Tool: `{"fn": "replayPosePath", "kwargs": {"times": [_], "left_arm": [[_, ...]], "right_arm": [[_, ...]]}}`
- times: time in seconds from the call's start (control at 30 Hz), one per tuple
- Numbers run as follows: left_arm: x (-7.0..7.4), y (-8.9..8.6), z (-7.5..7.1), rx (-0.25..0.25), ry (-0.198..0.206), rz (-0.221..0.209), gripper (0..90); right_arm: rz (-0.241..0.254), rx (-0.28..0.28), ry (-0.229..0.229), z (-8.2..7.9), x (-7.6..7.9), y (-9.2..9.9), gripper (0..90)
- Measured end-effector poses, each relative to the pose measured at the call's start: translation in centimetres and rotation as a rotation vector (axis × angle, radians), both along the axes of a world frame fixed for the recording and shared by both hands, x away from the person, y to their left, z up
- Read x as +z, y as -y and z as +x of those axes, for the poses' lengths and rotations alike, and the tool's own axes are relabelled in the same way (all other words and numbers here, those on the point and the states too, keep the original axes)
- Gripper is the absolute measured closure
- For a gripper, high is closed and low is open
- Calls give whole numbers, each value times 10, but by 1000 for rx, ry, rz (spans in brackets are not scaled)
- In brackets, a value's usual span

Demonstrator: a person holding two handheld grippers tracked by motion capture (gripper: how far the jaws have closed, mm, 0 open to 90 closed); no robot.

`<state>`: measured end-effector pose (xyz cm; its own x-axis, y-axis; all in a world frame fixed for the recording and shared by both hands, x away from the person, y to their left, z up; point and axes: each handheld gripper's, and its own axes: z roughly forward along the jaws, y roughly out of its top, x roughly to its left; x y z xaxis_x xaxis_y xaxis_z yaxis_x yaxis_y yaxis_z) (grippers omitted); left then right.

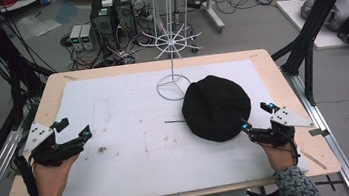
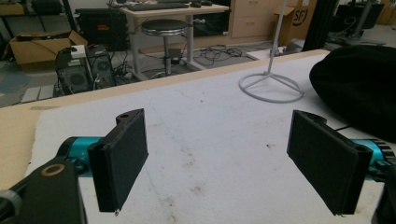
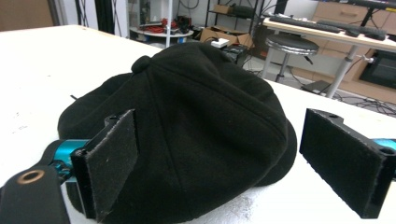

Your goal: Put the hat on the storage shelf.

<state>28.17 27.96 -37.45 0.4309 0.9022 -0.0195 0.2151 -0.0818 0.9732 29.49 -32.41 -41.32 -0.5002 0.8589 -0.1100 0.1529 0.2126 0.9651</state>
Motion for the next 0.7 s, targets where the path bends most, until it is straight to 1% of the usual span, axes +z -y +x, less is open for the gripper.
{"fn": "replayPosePath", "kwargs": {"times": [0.07,0.2,0.27,0.3,0.4,0.47,0.63,0.7], "left_arm": [[0,0,0,2,0,1,204],[1,0,-1,-2,6,-14,204],[1,1,-1,-4,10,-14,204],[1,1,-1,-5,10,-11,204],[1,1,0,-6,4,-10,204],[1,1,1,-5,1,-5,203],[1,0,2,-7,0,-12,204],[1,0,2,-6,1,-19,204]], "right_arm": [[-1,3,-1,0,0,0,111],[2,14,3,-1,2,-1,112],[-2,18,8,0,3,-1,112],[3,19,4,0,2,-2,112],[-3,27,-2,1,2,-1,112],[0,27,1,1,2,-1,112],[8,36,-1,2,4,-1,112],[15,58,-2,6,6,-3,114]]}}
